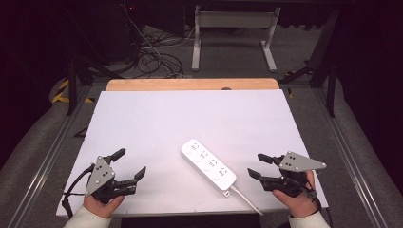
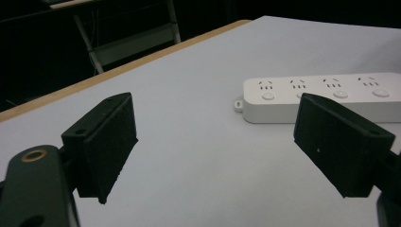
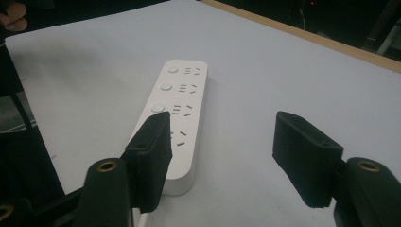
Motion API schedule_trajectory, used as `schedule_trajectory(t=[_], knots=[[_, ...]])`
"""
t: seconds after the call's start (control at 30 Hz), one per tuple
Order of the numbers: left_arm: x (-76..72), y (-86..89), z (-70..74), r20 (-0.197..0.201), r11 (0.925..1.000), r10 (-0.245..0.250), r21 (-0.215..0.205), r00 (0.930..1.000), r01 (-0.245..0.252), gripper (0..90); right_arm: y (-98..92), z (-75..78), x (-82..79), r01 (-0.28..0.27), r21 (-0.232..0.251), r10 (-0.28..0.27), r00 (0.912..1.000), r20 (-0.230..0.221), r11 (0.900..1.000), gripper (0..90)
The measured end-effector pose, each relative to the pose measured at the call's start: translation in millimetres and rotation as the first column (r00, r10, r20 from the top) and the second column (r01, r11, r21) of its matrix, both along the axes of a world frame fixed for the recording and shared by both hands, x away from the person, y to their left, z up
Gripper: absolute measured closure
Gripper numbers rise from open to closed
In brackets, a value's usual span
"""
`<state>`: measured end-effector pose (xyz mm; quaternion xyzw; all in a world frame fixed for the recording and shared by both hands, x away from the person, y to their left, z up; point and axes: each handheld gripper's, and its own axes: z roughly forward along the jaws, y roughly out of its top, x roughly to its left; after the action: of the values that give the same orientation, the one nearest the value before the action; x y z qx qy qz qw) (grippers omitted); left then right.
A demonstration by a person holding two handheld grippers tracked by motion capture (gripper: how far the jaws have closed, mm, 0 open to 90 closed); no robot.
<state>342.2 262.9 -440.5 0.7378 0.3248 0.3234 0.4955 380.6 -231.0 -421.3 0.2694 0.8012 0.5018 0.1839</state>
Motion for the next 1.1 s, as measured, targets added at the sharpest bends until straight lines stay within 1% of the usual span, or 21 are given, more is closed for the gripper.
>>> schedule_trajectory(t=[0.03,0.33,0.37,0.4,0.43,0.5,0.57,0.6,0.63,0.67,0.7,0.73,0.77,0.83,0.93,1.0,1.1], knots=[[-0.6,-0.7,-0.2,0.0,1.0,0.001,-0.01,1.0,-0.001,14.7,0.2,-0.2,0.2,-0.001,0.001,0.001,1.0,-0.001,1.0,38.3],[-1.8,0.1,0.3,-0.003,0.9998,0.012,-0.013,0.9999,-0.012,14.8,-0.3,0.6,0.6,-0.005,0.003,0.005,1.0,0.001,1.0,37.5],[-2.2,-0.1,0.4,0.001,0.9998,0.015,-0.011,0.9999,-0.015,14.8,-0.3,0.9,0.3,-0.007,0.002,0.007,1.0,0.0,1.0,37.5],[-2.0,0.2,0.8,0.01,0.9999,0.016,0.001,0.9998,-0.016,14.8,0.0,1.2,0.0,-0.006,0.0,0.006,1.0,0.001,1.0,37.4],[-2.7,-0.6,0.4,0.008,0.9998,0.018,0.002,0.9998,-0.018,14.8,0.0,1.3,0.0,-0.008,-0.003,0.008,1.0,0.005,1.0,37.4],[-3.0,-1.7,0.2,0.012,0.9996,0.021,0.018,0.9997,-0.021,14.9,0.5,2.5,-0.4,-0.008,-0.015,0.008,0.9999,0.011,1.0,37.7],[-2.8,-2.2,0.3,0.012,0.9994,0.021,0.027,0.9997,-0.022,15.0,0.7,3.9,0.2,-0.015,-0.024,0.015,0.9998,0.015,1.0,41.3],[-2.7,-2.2,0.3,0.009,0.9995,0.021,0.025,0.9997,-0.021,15.0,1.0,4.8,0.0,-0.016,-0.03,0.017,0.9998,0.013,0.999,46.0],[-2.6,-2.1,0.4,0.007,0.9996,0.02,0.021,0.9998,-0.02,15.0,1.2,5.5,0.1,-0.029,-0.038,0.029,0.9995,0.008,0.999,49.8],[-2.4,-1.8,0.5,0.006,0.9996,0.02,0.019,0.9998,-0.02,15.1,1.9,6.1,0.5,-0.042,-0.038,0.042,0.9991,0.007,0.998,51.1],[-2.4,-1.8,0.5,0.006,0.9996,0.02,0.019,0.9998,-0.02,15.2,1.9,6.1,0.5,-0.042,-0.038,0.042,0.9991,0.007,0.998,51.1],[-2.5,-1.5,0.6,0.004,0.9996,0.023,0.017,0.9997,-0.023,15.2,3.9,7.2,1.0,-0.054,-0.044,0.055,0.9985,0.001,0.998,55.4],[-2.6,-1.4,0.6,0.004,0.9996,0.024,0.017,0.9997,-0.024,15.2,4.7,7.7,1.7,-0.062,-0.045,0.061,0.9981,-0.007,0.997,57.6],[-2.8,-1.6,0.6,0.003,0.9996,0.024,0.016,0.9997,-0.024,15.2,6.7,9.3,3.1,-0.07,-0.045,0.069,0.9973,-0.024,0.997,59.1],[-2.8,-2.1,0.5,0.005,0.9995,0.026,0.019,0.9997,-0.026,15.2,11.1,13.2,6.1,-0.078,-0.062,0.076,0.9965,-0.034,0.995,61.2],[-2.8,-2.3,0.4,0.006,0.9994,0.025,0.023,0.9997,-0.025,15.2,15.5,15.7,8.0,-0.089,-0.056,0.087,0.9952,-0.044,0.994,61.0],[-3.5,-3.6,0.2,0.007,0.9992,0.026,0.031,0.9996,-0.026,15.2,22.3,18.2,11.8,-0.102,-0.058,0.1,0.9941,-0.042,0.993,60.2]])
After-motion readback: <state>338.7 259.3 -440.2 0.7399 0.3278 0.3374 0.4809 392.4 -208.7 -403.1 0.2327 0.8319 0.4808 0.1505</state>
